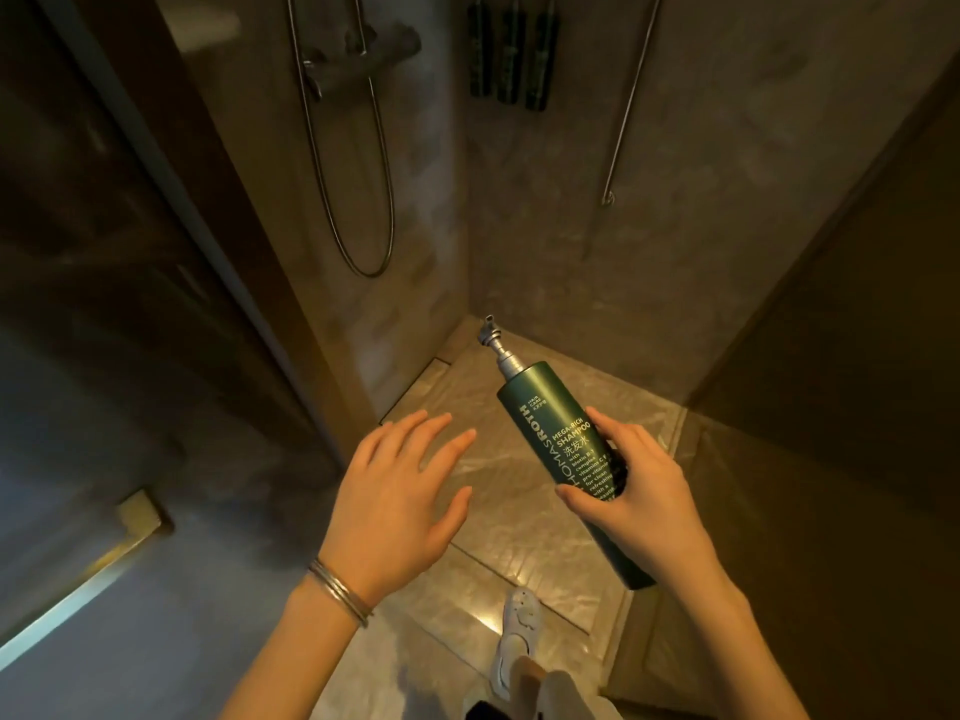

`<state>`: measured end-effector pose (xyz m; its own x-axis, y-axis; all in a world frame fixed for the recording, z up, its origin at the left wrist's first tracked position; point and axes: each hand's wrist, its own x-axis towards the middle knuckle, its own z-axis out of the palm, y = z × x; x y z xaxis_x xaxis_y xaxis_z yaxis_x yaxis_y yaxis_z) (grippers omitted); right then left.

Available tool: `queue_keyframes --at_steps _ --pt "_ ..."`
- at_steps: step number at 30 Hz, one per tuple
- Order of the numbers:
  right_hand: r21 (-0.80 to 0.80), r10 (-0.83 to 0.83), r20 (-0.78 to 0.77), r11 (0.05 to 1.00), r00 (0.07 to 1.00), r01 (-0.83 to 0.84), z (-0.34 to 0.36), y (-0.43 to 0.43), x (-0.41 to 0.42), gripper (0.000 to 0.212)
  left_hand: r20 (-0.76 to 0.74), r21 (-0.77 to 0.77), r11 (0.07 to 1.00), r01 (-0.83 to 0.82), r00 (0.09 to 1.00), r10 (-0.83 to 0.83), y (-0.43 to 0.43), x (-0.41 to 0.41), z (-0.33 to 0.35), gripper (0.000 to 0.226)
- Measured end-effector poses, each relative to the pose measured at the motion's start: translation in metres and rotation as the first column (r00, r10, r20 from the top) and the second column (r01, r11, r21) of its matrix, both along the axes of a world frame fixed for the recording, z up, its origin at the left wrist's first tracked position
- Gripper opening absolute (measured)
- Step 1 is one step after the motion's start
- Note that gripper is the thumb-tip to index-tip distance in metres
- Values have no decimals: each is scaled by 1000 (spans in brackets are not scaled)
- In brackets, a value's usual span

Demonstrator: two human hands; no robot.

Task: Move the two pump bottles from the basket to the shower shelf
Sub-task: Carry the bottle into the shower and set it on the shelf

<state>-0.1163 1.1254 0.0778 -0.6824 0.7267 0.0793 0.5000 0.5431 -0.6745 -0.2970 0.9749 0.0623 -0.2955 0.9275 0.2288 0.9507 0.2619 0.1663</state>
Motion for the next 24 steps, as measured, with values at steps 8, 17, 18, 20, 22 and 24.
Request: queue_keyframes --at_steps 8,17,18,20,22,24 --pt "64 77 -36 995 996 -75 25 106 -69 79 -37 9 998 -64 997 64 99 -61 21 50" --pt "130 121 -40 985 992 -115 41 200 -102 79 -23 59 995 -84 996 85 190 -88 30 49" --pt "125 121 -42 985 992 -115 39 207 -104 79 -23 53 995 -90 996 91 196 -91 30 49" --pt "112 125 -46 986 991 -119 36 221 -108 78 -27 38 994 -104 994 105 207 -100 28 49" --pt "104 127 -42 987 991 -122 33 235 -113 78 -31 21 993 -114 993 115 220 -110 26 50" --pt "99 112 -45 989 993 -107 30 250 -120 79 -38 17 993 -114 993 114 234 -120 26 50"
